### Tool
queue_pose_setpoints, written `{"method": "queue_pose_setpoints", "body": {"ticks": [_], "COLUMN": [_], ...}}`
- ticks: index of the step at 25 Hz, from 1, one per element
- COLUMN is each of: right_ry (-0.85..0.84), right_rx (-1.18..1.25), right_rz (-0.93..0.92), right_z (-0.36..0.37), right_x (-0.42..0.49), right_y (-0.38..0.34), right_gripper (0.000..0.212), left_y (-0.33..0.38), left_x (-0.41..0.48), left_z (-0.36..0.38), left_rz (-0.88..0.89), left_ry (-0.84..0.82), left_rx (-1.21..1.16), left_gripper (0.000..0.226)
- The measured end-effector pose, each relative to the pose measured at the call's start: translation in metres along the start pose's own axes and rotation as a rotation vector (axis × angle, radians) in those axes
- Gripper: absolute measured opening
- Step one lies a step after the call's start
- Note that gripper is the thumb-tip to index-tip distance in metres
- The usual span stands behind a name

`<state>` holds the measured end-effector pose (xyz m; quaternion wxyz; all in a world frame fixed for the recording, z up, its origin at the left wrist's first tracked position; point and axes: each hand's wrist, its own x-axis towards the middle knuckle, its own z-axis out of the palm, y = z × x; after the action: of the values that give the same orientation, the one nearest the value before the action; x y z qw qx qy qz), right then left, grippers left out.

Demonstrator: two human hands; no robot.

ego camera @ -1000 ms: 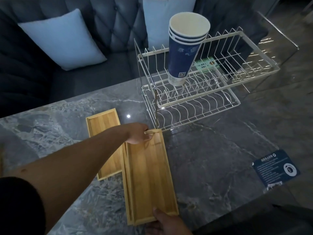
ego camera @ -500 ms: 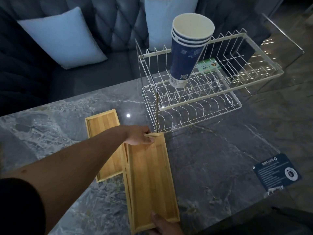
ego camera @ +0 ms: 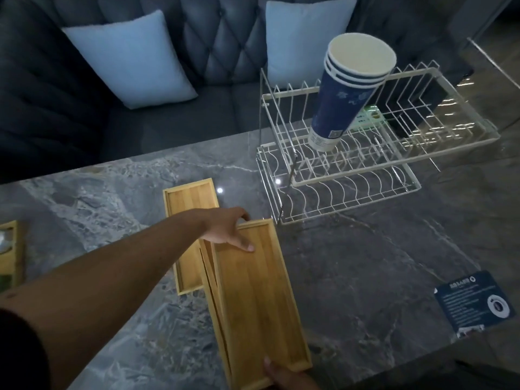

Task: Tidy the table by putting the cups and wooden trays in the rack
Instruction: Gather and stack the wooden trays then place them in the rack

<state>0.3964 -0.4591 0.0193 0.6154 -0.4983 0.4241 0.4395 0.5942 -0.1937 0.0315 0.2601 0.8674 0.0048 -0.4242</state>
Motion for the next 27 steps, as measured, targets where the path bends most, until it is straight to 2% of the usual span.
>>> {"method": "queue_pose_setpoints", "body": {"ticks": [2, 3, 6, 9, 14, 22, 27], "right_ry": [0.010, -0.007, -0.144, -0.130, -0.067, -0.006, 0.007], "right_rx": [-0.156, -0.166, 0.097, 0.084, 0.072, 0.090, 0.041], "right_rz": [-0.071, -0.057, 0.125, 0.141, 0.122, 0.112, 0.118], "right_z": [0.016, 0.028, 0.072, 0.110, 0.154, 0.179, 0.184], "right_x": [0.007, 0.009, 0.016, 0.021, 0.041, 0.061, 0.062], "right_y": [0.005, 0.007, 0.007, -0.007, -0.031, -0.043, -0.048], "right_gripper": [0.098, 0.090, 0.036, 0.019, 0.025, 0.027, 0.038], "left_y": [-0.017, -0.025, -0.051, -0.076, -0.101, -0.119, -0.125], "left_x": [-0.011, -0.016, -0.028, -0.028, -0.005, 0.025, 0.032], "left_z": [-0.014, -0.021, -0.048, -0.074, -0.107, -0.125, -0.125], "left_rz": [-0.030, -0.031, -0.045, -0.074, -0.070, -0.098, -0.093], "left_ry": [0.031, 0.043, 0.109, 0.183, 0.203, 0.156, 0.143], "left_rx": [0.032, 0.040, 0.021, 0.007, 0.047, 0.060, 0.034], "left_gripper": [0.092, 0.087, 0.077, 0.074, 0.072, 0.098, 0.095]}}
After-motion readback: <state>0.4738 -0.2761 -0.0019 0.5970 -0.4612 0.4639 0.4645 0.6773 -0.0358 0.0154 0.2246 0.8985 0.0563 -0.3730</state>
